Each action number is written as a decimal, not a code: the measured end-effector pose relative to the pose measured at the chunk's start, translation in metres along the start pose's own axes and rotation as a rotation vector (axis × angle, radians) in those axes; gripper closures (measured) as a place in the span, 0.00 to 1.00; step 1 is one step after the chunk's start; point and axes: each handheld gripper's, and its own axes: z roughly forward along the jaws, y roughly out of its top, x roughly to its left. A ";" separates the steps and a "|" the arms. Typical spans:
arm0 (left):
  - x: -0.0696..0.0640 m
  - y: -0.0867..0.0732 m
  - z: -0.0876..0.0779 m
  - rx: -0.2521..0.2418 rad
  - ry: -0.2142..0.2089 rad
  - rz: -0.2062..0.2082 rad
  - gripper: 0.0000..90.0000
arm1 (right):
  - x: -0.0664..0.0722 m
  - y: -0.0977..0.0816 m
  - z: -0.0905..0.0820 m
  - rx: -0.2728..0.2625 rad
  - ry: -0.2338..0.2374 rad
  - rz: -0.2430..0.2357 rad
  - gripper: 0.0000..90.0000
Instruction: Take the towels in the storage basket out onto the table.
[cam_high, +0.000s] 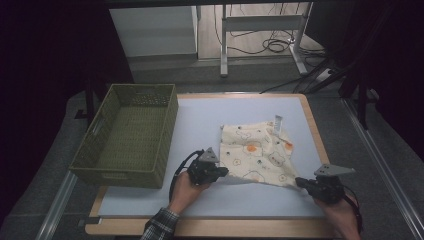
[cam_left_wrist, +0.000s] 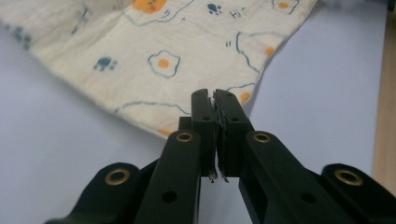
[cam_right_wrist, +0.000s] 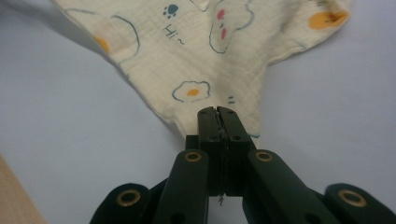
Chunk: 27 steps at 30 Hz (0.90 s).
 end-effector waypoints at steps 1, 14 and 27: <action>-0.001 -0.005 -0.004 0.001 0.003 -0.005 0.97 | 0.003 -0.001 0.000 0.001 0.008 0.000 0.99; -0.016 -0.054 -0.028 0.006 -0.014 -0.045 0.97 | 0.029 -0.016 -0.010 0.012 0.058 -0.018 0.99; -0.009 -0.047 -0.022 -0.065 0.117 -0.078 0.40 | 0.022 0.011 -0.003 -0.040 0.051 -0.031 0.94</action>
